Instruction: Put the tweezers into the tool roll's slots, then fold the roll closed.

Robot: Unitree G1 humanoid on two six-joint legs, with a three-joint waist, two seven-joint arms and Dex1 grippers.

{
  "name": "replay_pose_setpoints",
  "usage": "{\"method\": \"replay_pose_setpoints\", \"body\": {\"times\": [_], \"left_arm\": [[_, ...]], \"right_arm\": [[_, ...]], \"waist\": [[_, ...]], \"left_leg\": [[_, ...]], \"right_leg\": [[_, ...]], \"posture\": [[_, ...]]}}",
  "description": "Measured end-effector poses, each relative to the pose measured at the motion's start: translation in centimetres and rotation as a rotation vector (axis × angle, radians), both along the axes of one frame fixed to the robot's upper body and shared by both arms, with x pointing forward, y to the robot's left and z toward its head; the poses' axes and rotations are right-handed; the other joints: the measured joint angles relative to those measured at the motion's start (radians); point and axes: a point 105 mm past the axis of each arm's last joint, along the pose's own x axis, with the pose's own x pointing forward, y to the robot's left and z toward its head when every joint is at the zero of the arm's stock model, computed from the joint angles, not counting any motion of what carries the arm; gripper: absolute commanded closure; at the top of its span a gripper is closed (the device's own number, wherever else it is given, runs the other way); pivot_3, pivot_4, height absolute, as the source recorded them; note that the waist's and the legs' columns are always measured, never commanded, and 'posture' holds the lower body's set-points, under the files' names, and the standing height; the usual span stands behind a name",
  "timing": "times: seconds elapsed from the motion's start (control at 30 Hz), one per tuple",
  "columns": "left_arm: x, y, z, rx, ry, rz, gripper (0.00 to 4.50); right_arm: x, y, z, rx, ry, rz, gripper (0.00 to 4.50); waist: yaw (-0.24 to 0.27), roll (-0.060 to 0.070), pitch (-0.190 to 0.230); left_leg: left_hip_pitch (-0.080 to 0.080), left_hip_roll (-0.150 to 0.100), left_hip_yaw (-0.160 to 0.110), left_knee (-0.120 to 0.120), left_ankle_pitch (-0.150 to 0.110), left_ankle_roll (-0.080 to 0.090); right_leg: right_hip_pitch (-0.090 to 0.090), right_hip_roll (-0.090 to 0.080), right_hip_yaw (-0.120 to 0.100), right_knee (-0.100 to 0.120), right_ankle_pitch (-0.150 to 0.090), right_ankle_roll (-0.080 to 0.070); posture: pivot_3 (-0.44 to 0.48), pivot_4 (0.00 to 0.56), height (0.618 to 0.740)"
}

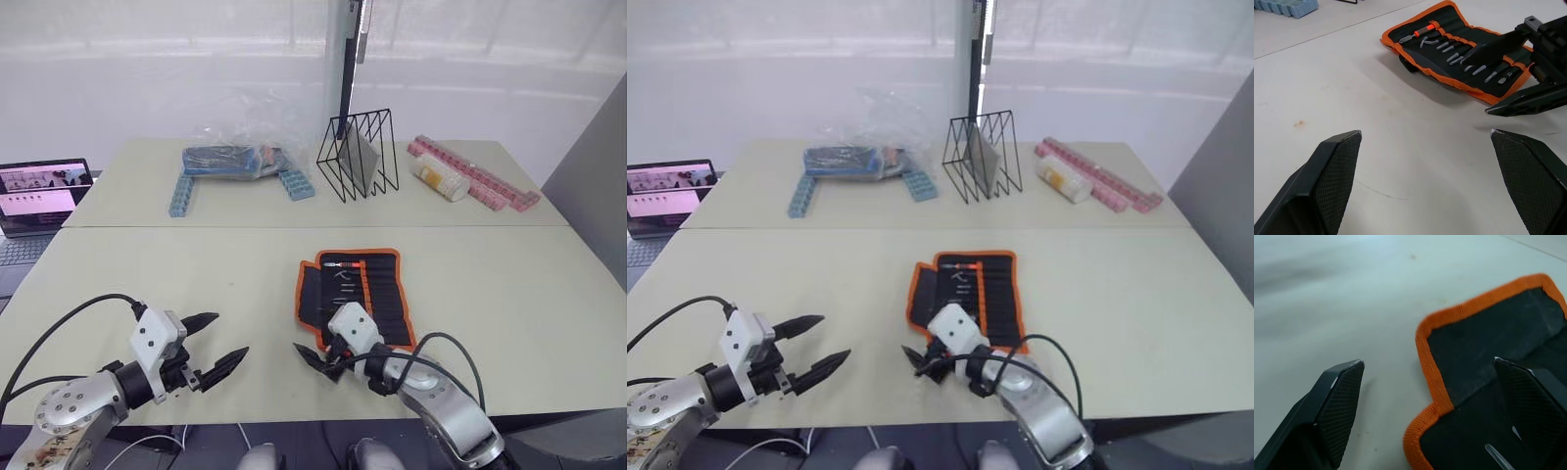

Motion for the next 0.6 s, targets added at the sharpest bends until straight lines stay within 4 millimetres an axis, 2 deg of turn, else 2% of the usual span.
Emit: {"method": "replay_pose_setpoints", "body": {"times": [0.1, 0.13, 0.27, 0.53, 0.57, 0.6], "left_arm": [[0.10, -0.10, -0.04, 0.001, -0.001, 0.007, 0.00], [0.12, -0.18, -0.03, 0.001, -0.003, 0.006, 0.00], [0.19, -0.26, 0.14, 0.012, -0.008, 0.004, 0.00], [0.33, -0.35, 0.50, 0.023, -0.015, -0.002, 0.00], [0.34, -0.33, 0.47, 0.025, -0.011, 0.000, 0.00], [0.37, -0.29, 0.44, 0.026, -0.008, 0.003, 0.00]], "right_arm": [[0.63, -0.23, -0.18, -0.020, -0.029, -0.059, 0.03], [0.70, -0.22, -0.08, -0.020, -0.038, -0.065, 0.27], [0.67, 0.11, 0.14, 0.003, -0.046, -0.078, 1.44], [0.55, 0.29, 0.39, 0.015, -0.062, -0.075, 4.29], [0.55, 0.29, 0.41, 0.016, -0.064, -0.075, 4.48], [0.55, 0.30, 0.46, 0.017, -0.067, -0.074, 4.48]], "waist": [[-0.003, 0.000, 0.000], [-0.004, 0.000, 0.000], [-0.008, 0.000, 0.000], [-0.012, 0.000, 0.000], [-0.013, 0.000, 0.000], [-0.013, 0.000, 0.000]], "left_leg": [[0.000, 0.000, 0.000, 0.000, 0.000, 0.000], [0.000, 0.000, 0.000, 0.000, 0.000, 0.000], [0.000, 0.000, 0.000, -0.001, 0.000, 0.000], [0.000, 0.000, 0.000, -0.001, 0.000, 0.000], [0.000, 0.000, 0.000, -0.001, 0.000, 0.000], [0.000, 0.000, 0.000, -0.001, 0.000, 0.000]], "right_leg": [[0.000, 0.000, 0.000, 0.000, 0.000, 0.000], [0.000, 0.000, 0.000, 0.000, 0.000, 0.000], [0.000, 0.000, 0.000, 0.000, 0.000, 0.000], [0.000, 0.000, 0.000, 0.000, 0.000, 0.000], [0.000, 0.000, 0.000, 0.000, 0.000, 0.000], [0.000, 0.000, 0.000, 0.000, 0.000, 0.000]], "posture": [[0.000, 0.150, 0.724], [0.000, 0.150, 0.724], [0.000, 0.150, 0.724], [0.000, 0.150, 0.724], [0.000, 0.150, 0.724], [0.000, 0.150, 0.724]]}}
